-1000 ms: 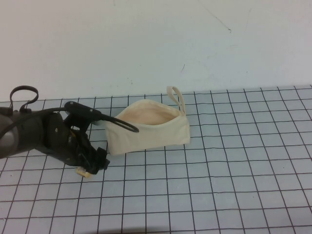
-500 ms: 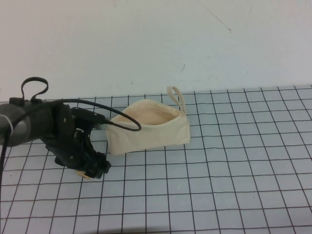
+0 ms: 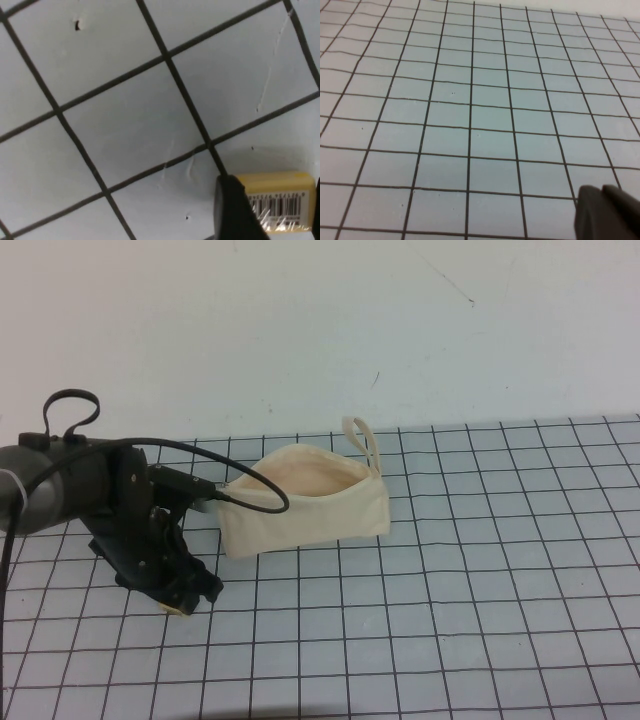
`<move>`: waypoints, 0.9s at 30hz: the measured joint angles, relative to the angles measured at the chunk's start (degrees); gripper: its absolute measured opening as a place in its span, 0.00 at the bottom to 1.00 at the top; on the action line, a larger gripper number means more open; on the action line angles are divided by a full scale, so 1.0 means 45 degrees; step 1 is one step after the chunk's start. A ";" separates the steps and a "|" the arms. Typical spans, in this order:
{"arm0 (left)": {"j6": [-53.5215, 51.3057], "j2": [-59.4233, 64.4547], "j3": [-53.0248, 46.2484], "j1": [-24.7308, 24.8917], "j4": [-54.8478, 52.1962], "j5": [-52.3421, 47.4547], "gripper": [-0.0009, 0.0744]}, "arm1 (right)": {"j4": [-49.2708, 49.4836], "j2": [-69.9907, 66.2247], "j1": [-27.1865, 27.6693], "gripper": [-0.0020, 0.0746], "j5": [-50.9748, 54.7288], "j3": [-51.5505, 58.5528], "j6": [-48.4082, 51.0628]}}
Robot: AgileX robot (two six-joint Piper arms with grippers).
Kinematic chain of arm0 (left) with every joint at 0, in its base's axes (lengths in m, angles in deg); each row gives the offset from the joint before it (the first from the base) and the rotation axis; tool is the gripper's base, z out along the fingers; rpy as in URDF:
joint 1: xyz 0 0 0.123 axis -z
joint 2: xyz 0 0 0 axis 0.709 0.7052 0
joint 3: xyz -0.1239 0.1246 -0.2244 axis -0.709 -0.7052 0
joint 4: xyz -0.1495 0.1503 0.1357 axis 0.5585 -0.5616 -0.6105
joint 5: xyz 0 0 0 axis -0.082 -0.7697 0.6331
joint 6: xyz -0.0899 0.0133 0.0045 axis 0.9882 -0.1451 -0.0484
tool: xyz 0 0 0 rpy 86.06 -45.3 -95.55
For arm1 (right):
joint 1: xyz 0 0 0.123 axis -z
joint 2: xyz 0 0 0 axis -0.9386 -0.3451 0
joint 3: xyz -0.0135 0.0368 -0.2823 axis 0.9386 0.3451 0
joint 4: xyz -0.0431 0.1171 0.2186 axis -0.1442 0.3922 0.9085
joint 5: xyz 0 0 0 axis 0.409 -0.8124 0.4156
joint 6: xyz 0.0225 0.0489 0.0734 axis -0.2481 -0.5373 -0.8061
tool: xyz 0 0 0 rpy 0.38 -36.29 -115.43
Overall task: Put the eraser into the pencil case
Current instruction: Pick up the eraser from the table, then place the eraser on the pencil case
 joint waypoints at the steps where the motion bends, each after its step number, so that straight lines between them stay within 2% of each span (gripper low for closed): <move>1: 0.0000 0.0000 0.0025 0.0000 0.0000 -0.0054 0.38 | 0.0000 0.0000 0.0000 0.03 0.0000 0.0000 0.0000; 8: 0.0000 0.0069 0.0808 0.0000 0.0000 -0.2192 0.38 | 0.0000 0.0000 0.0000 0.03 0.0000 0.0000 0.0000; 14: -0.0057 -0.0739 0.2725 0.0000 0.1104 -0.4048 0.38 | 0.0000 0.0000 0.0000 0.03 0.0000 0.0000 0.0000; 17: -0.0187 -0.1248 0.3974 0.0000 0.2521 -0.3726 0.38 | 0.0000 0.0000 0.0000 0.03 0.0000 0.0000 0.0000; 22: -0.1227 -0.1414 0.4954 0.0231 0.4978 -0.1201 0.38 | 0.0000 0.0000 0.0000 0.03 0.0000 0.0000 0.0000; 27: -0.2443 -0.0717 0.4993 0.0510 0.5458 -0.0176 0.40 | 0.0000 0.0000 0.0000 0.03 0.0000 0.0000 0.0000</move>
